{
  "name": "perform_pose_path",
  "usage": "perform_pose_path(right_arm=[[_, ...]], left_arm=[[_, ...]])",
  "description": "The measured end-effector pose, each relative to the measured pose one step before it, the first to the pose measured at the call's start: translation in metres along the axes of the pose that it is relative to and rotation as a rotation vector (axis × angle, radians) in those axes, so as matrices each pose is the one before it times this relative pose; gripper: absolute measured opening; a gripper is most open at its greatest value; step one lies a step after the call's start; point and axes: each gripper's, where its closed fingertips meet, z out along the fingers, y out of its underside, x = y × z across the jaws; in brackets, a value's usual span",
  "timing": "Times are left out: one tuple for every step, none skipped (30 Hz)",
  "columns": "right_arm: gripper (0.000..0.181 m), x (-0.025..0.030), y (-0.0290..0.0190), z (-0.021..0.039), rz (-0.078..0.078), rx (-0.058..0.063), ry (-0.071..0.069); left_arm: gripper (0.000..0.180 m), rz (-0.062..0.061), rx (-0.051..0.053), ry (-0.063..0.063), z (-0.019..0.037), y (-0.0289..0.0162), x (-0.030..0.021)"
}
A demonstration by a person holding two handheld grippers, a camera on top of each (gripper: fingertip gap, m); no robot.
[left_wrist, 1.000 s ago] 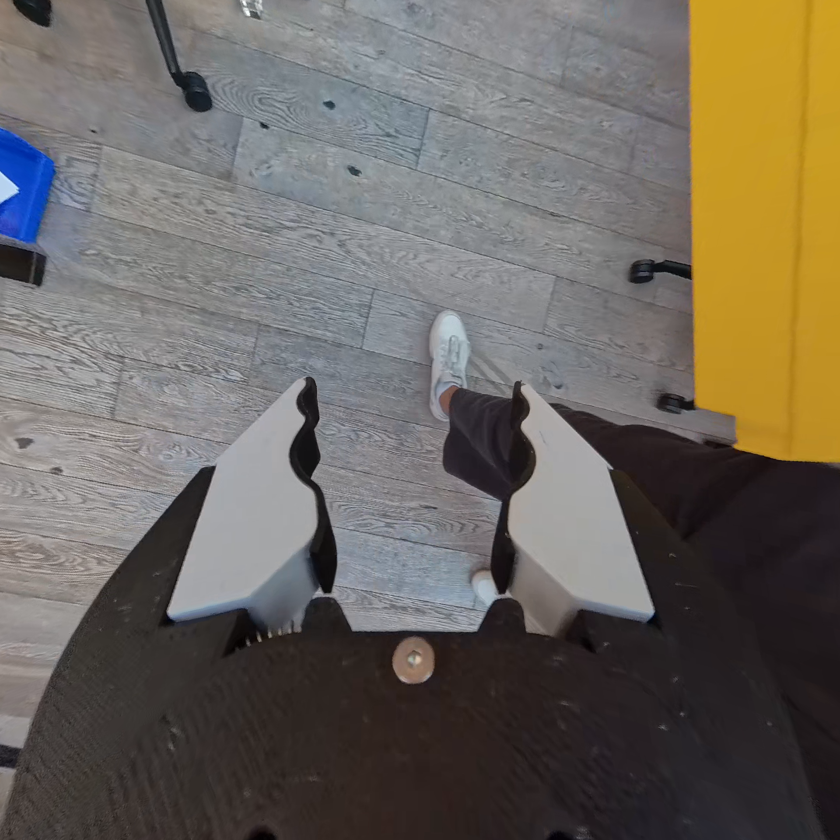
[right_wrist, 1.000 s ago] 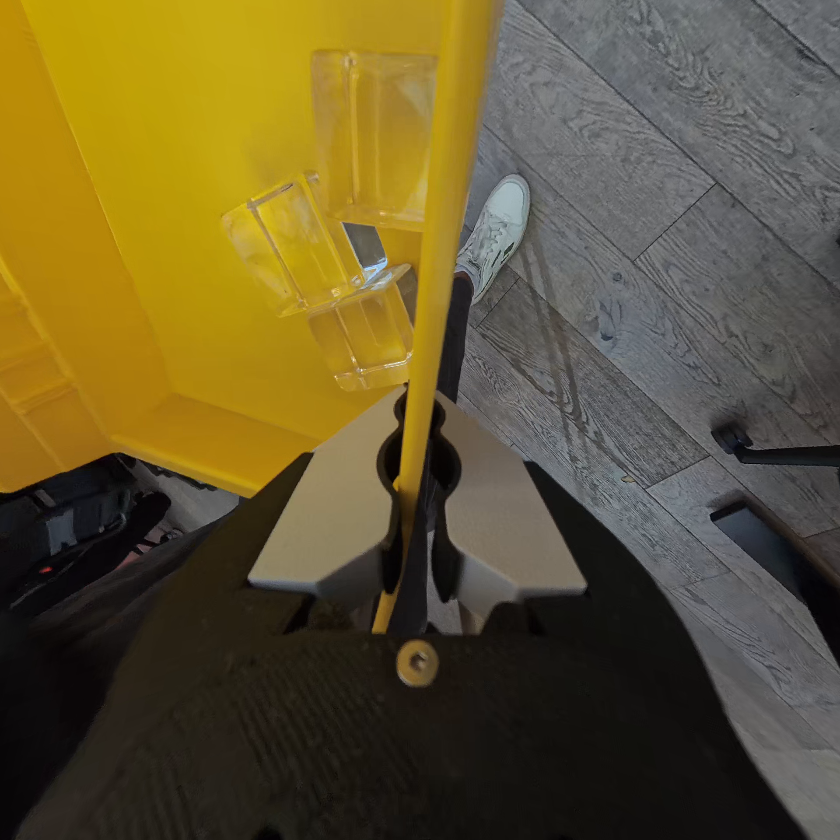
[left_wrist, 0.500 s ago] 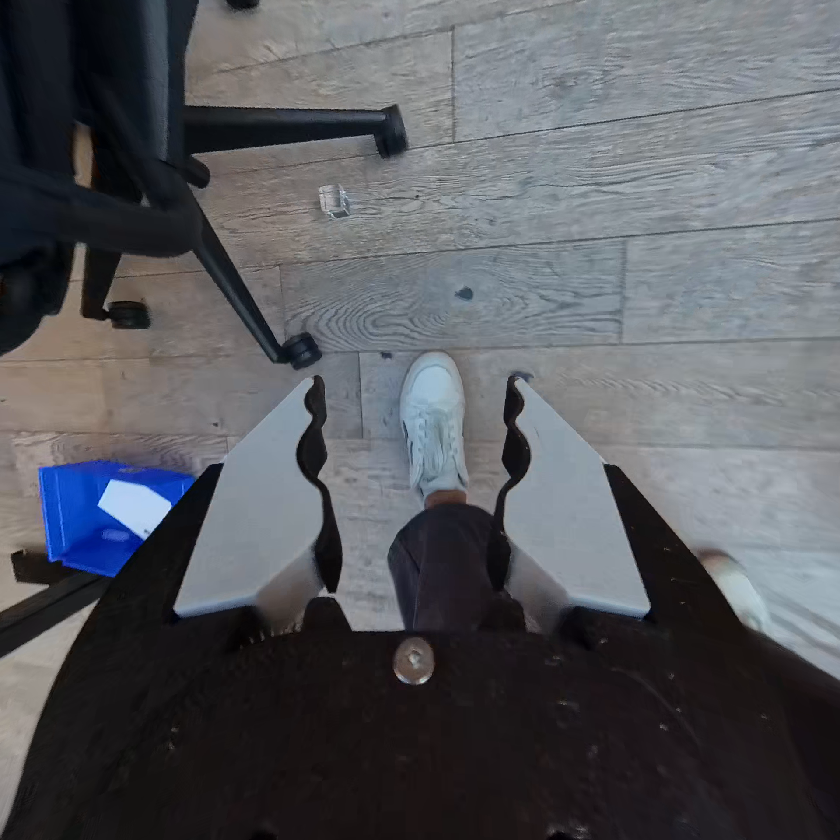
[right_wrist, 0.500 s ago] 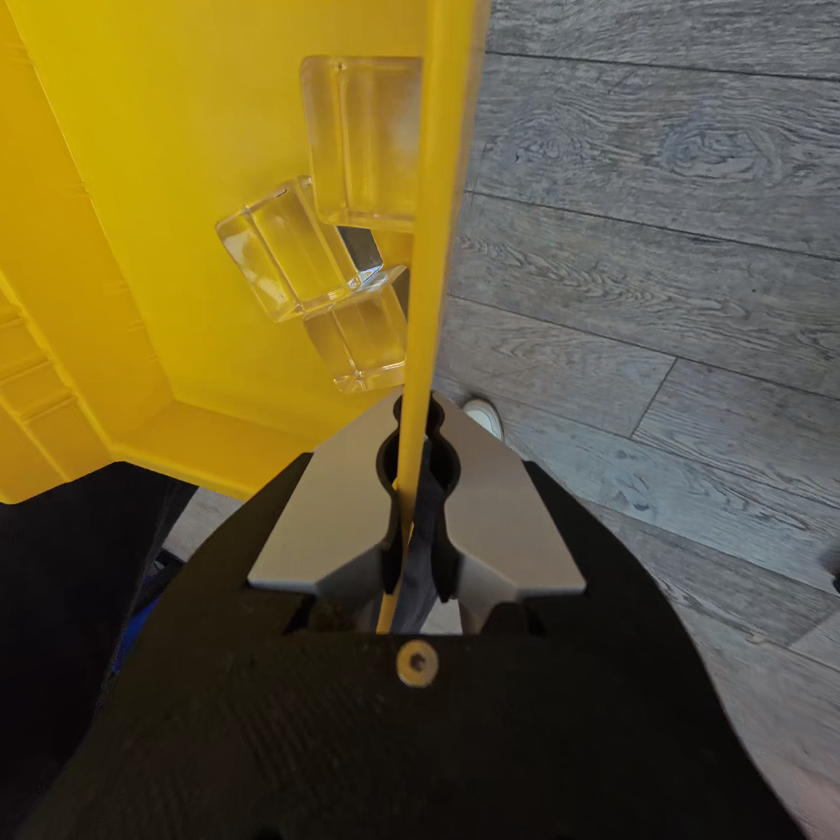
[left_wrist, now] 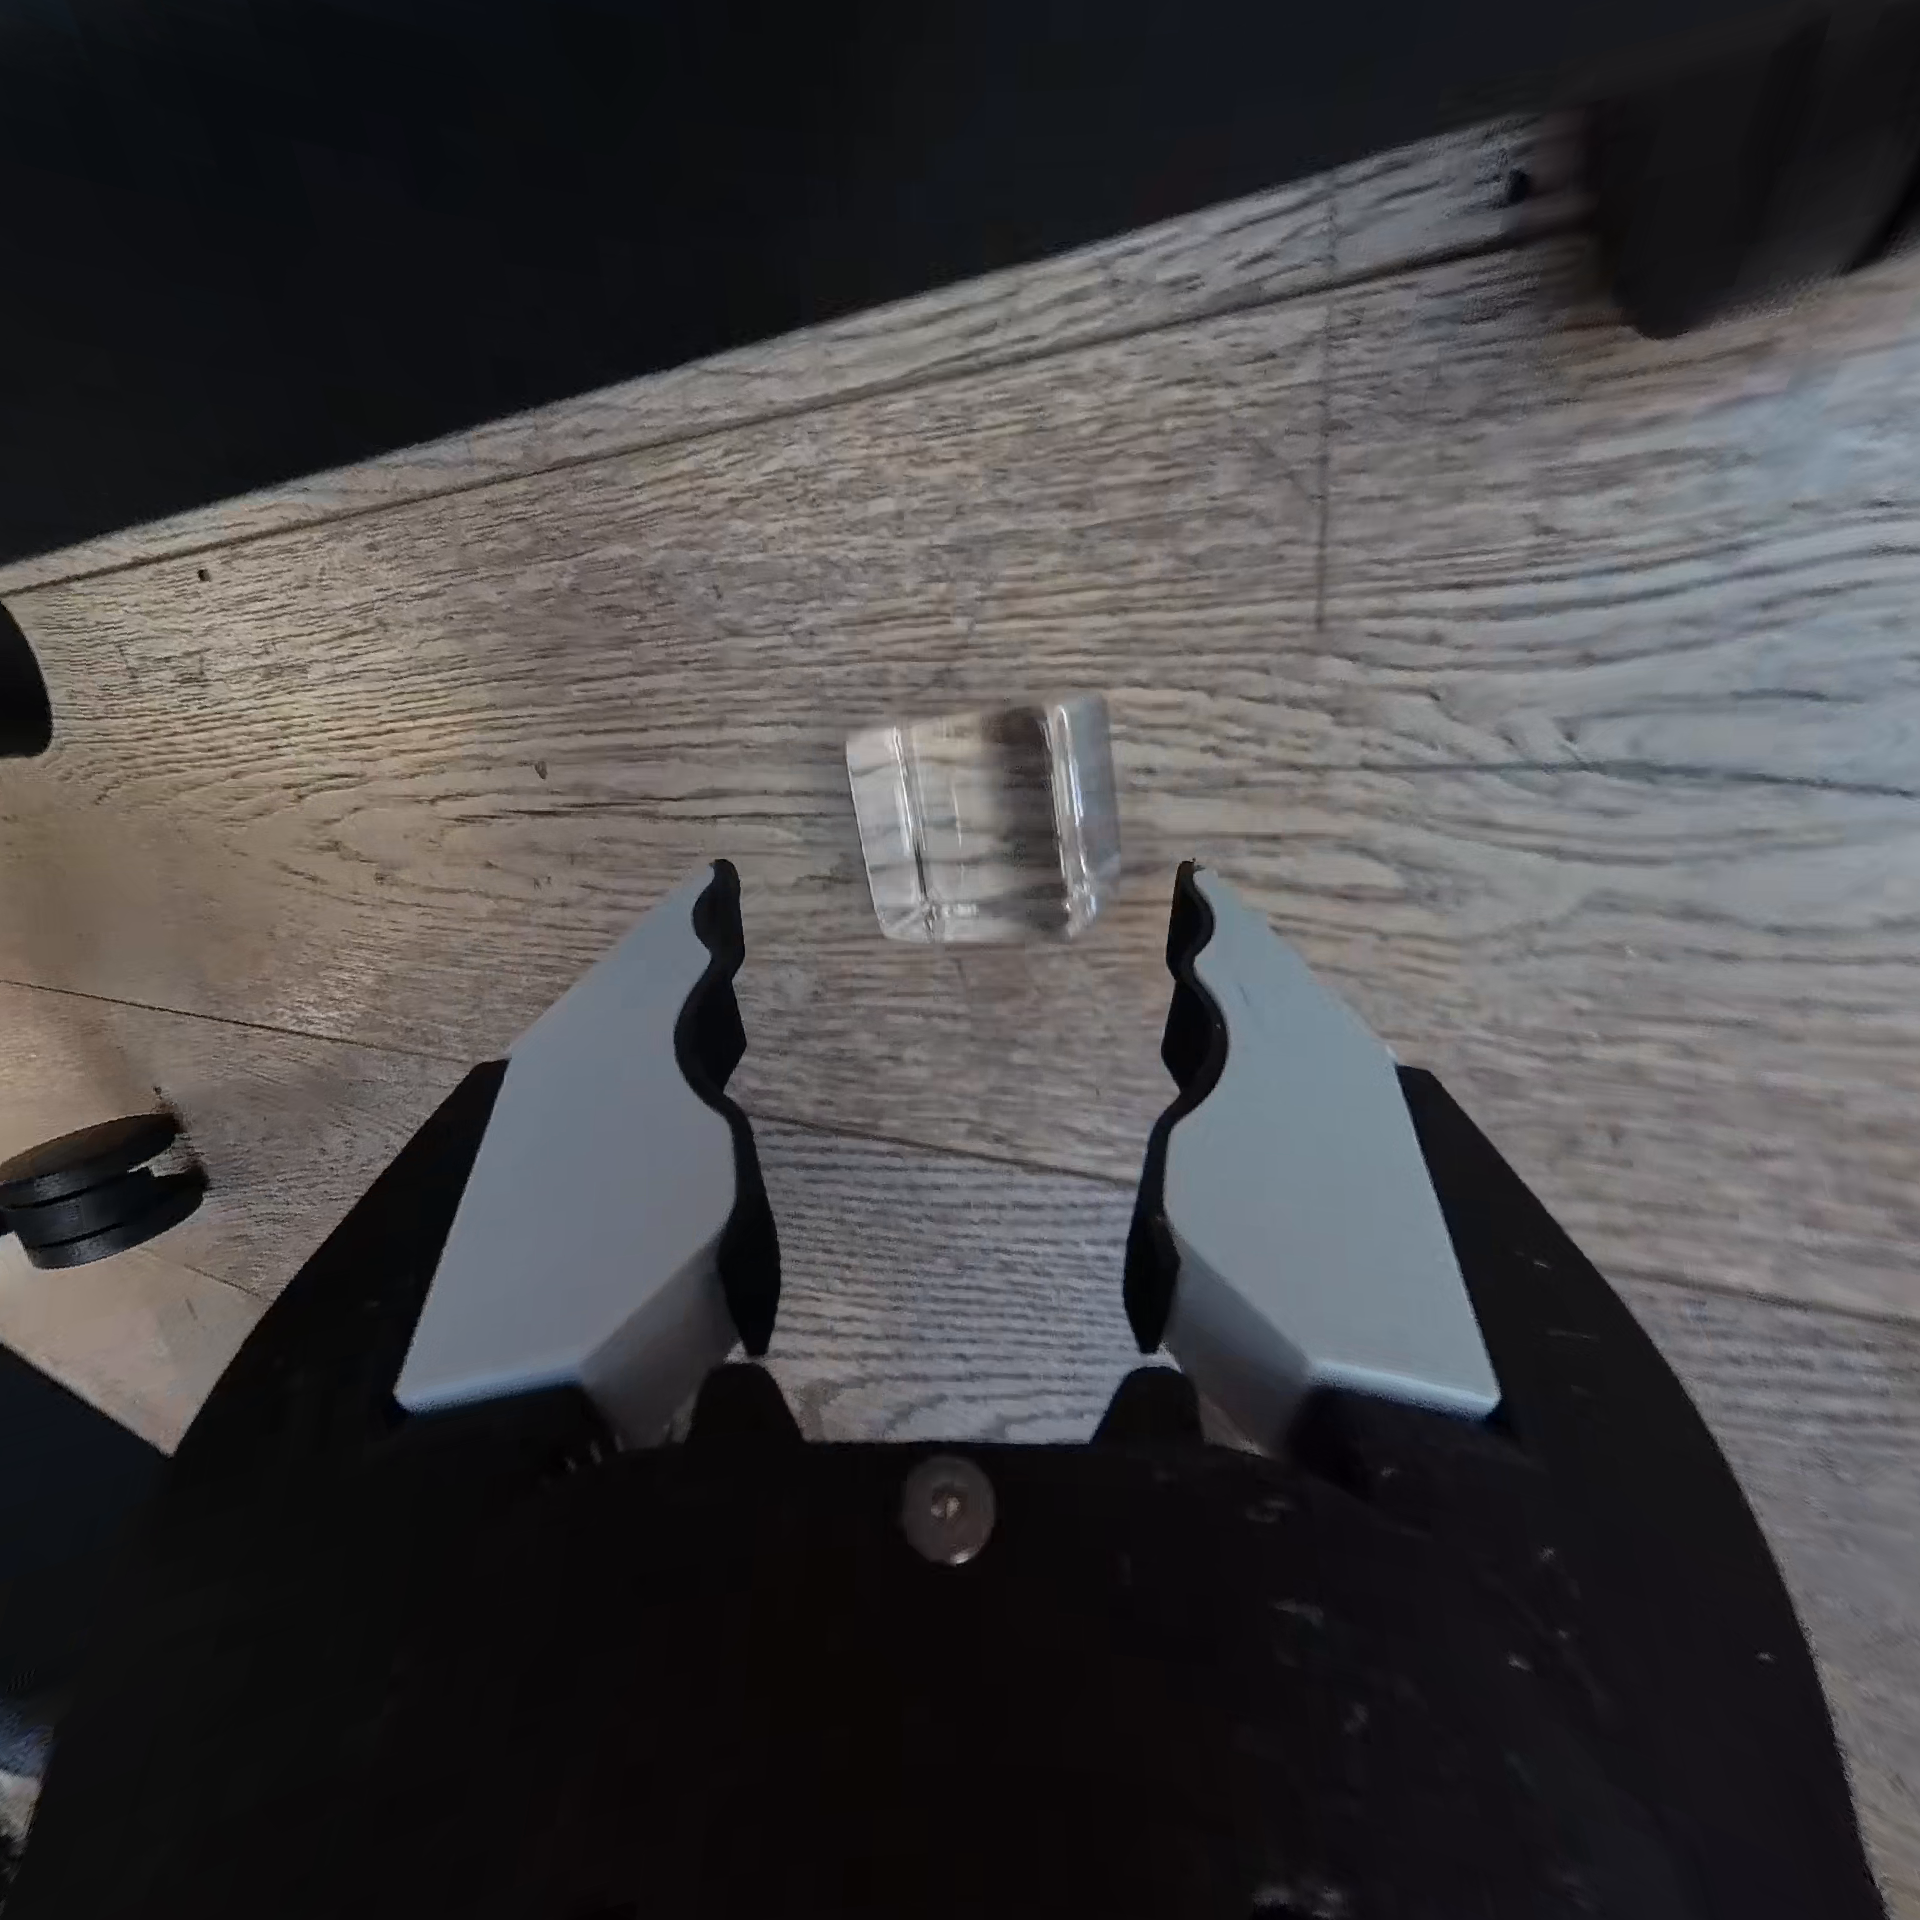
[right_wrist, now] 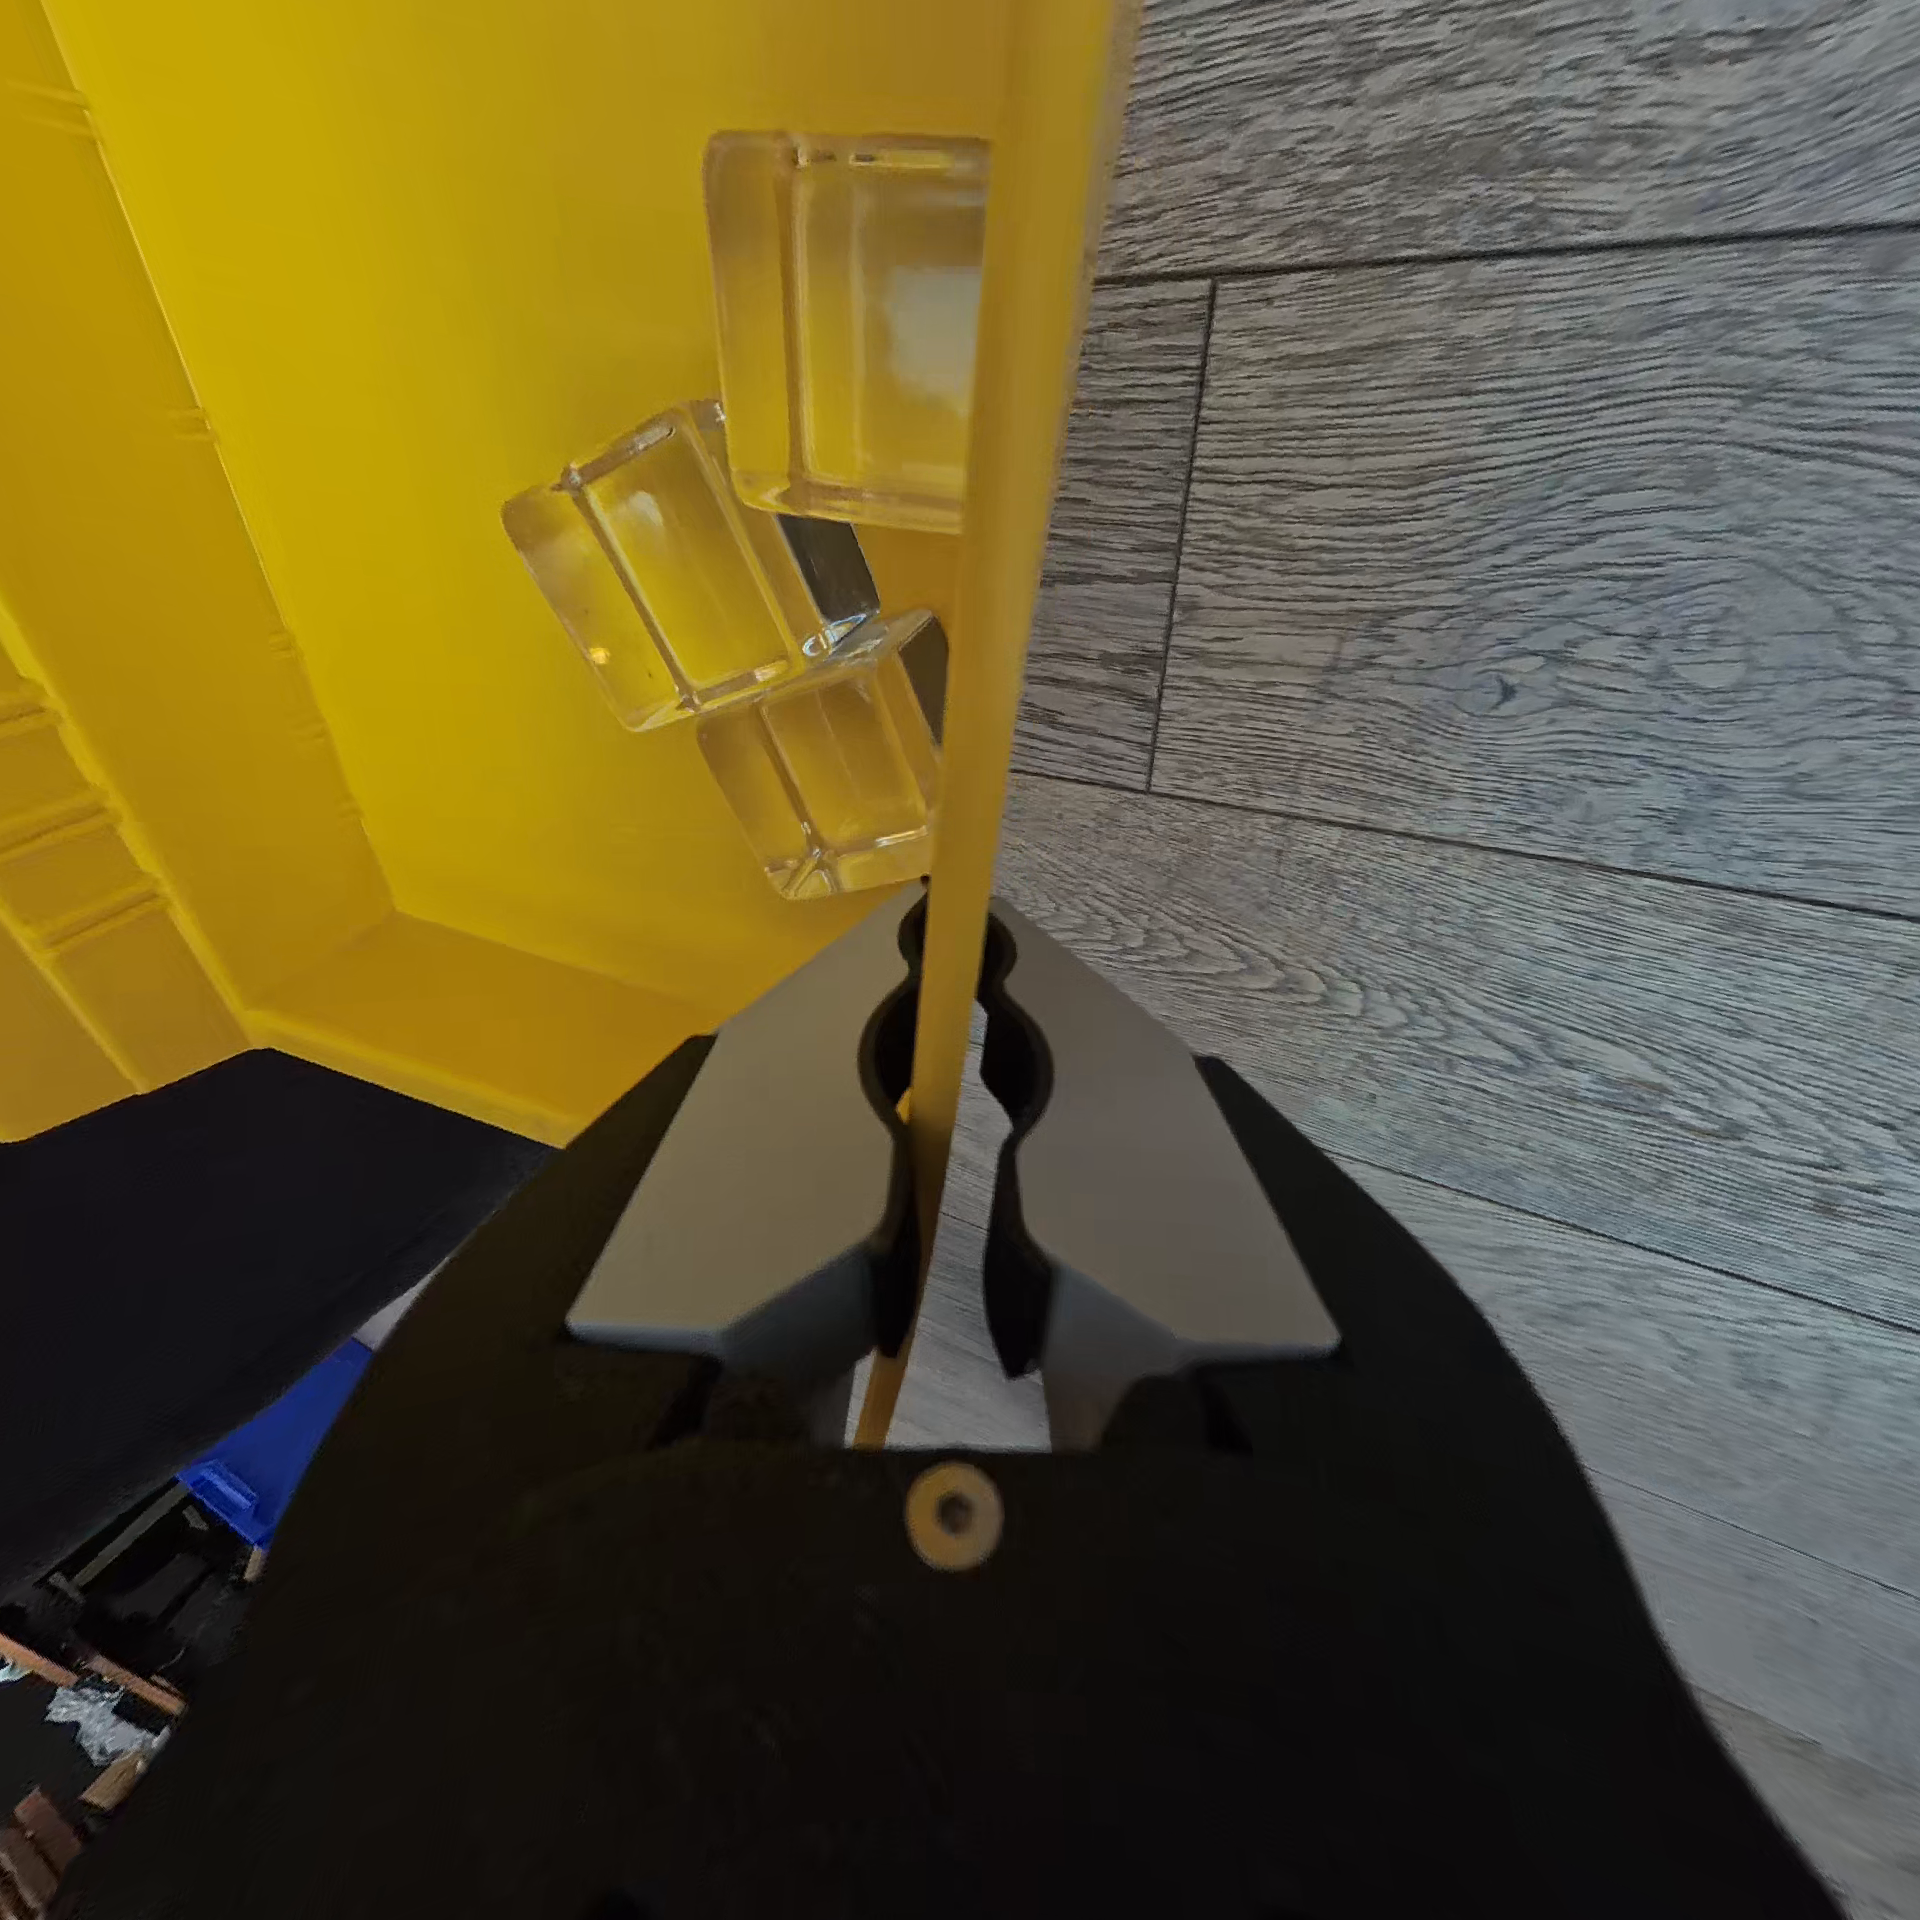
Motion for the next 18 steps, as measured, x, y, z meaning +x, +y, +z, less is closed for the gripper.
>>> perform_pose_path(right_arm=[[0.002,-0.00467,-0.00047,0.00648,0.0053,-0.0065,-0.0034],[0.002,-0.0046,0.00007,0.00427,0.0059,-0.0047,-0.0034],[0.002,-0.00415,0.00047,0.00249,0.0068,-0.0045,-0.0039],[0.002,-0.00376,0.00111,0.00077,0.0091,-0.0044,-0.0048],[0.002,-0.00361,0.00123,-0.00059,0.008,-0.0047,-0.003],[0.002,-0.00285,0.00129,-0.00214,0.0052,-0.0042,0.0003],[0.002,-0.00194,0.00123,-0.00351,0.0034,-0.0019,0.0028],[0.002,-0.001,0.00136,-0.00451,0.0015,-0.0011,0.0058],[0.002,0.00034,0.00173,-0.00547,0.0018,-0.0014,0.0077],[0.002,0.00102,0.00194,-0.00603,0.0052,-0.0021,0.0078],[0.002,0.00156,0.00238,-0.00657,0.0081,-0.0048,0.0089],[0.002,0.00226,0.00293,-0.00725,0.0094,-0.0072,0.0107],[0.002,0.00375,0.00273,-0.00748,0.0106,-0.0066,0.0129],[0.002,0.00549,0.00233,-0.00755,0.0137,-0.0052,0.0154],[0.002,0.00673,0.00202,-0.00761,0.0155,-0.0046,0.0155],[0.002,0.00735,0.00167,-0.00776,0.0146,-0.0048,0.0151],[0.002,0.00818,0.00156,-0.0077,0.0162,-0.0039,0.0141],[0.002,0.00831,0.00137,-0.00774,0.0169,-0.0022,0.0128]], left_arm=[[0.078,-0.0082,-0.01,0.0103,0.0083,-0.00502,-0.0002],[0.076,-0.0065,-0.0114,0.0392,0.00592,-0.0046,0.0064],[0.063,-0.0078,0.0113,0.0634,0.00106,-0.00732,0.00859],[0.048,-0.0124,-0.0082,-0.0196,0.00139,-0.00312,-0.00409],[0.047,-0.0095,-0.0222,0.0174,0.00074,-0.0005,-0.00001],[0.046,-0.0164,-0.0291,0.0409,-0.00158,0.0008,0.00264],[0.045,-0.0184,0.0024,0.062,-0.00688,-0.00111,0.00688],[0.045,-0.0188,0.0437,0.039,-0.01313,-0.00453,0.00688],[0.045,-0.0192,0.0371,0.0269,-0.01675,-0.00401,0.00936],[0.045,-0.0006,0.0398,0.0409,-0.02081,-0.00462,0.01591],[0.045,0.0219,0.0498,0.055,-0.02579,-0.00736,0.02321],[0.045,0.0234,0.0464,0.064,-0.02915,-0.00978,0.02955],[0.045,0.0174,0.0404,0.0851,-0.03131,-0.01204,0.03722],[0.045,0.0249,0.0416,0.0873,-0.03234,-0.01491,0.04242],[0.045,0.035,0.0433,0.077,-0.03116,-0.01797,0.04481],[0.045,0.0274,0.0405,0.0767,-0.02792,-0.02057,0.04616],[0.045,0.0237,0.0412,0.0698,-0.02346,-0.02181,0.04537],[0.045,0.0257,0.0437,0.0593,-0.01894,-0.02235,0.04313]])
